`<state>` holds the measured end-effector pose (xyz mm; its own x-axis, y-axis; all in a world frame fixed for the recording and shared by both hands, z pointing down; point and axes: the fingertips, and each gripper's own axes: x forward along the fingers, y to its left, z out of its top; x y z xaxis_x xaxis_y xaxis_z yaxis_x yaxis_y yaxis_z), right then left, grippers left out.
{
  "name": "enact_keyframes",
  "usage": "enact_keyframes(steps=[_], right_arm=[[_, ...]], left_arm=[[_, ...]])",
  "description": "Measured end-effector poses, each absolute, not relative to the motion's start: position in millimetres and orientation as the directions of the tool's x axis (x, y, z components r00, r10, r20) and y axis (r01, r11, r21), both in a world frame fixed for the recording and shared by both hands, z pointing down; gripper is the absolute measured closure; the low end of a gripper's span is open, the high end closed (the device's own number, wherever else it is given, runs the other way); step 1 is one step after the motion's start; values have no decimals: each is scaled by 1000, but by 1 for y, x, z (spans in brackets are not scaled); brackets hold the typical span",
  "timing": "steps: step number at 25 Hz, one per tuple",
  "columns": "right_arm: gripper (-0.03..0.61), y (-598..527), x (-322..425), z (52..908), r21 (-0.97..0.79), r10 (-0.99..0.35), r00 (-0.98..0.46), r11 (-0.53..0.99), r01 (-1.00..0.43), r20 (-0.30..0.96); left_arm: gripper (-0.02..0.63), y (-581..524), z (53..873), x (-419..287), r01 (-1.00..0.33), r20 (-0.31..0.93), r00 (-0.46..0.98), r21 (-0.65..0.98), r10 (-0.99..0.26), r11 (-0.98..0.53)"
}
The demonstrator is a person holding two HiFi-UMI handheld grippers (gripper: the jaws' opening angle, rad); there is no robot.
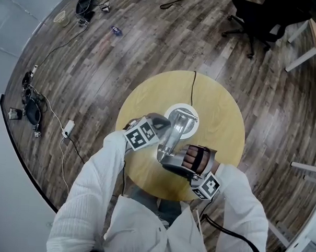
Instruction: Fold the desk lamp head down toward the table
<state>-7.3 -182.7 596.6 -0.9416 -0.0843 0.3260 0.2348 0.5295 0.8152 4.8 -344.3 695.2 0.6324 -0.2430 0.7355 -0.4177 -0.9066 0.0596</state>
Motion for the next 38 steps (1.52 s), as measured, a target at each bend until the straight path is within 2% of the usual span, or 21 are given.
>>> enact_keyframes(steps=[17,24,30,33,38], right_arm=[[448,-199,-8,613,799,-150,-914,551,239,377],[446,-194,-11,607,775,-230,-903,613,156,363],[446,-173,-21,596,757,-241,-908,644,115,343],[446,-170,-17,588,716,-301,-898,697,23,322],[446,-193,11,573,576,-511,-814,766,-286,276]], left_arm=[[614,-346,693,4,-431,734,627,49,-260,-901],[614,-341,694,0,-464,734,614,38,-291,-885],[614,-343,694,0,-495,719,615,33,-324,-868],[614,-343,682,-8,-575,700,608,64,-374,-816],[614,-336,668,-30,-676,640,598,81,-482,-732]])
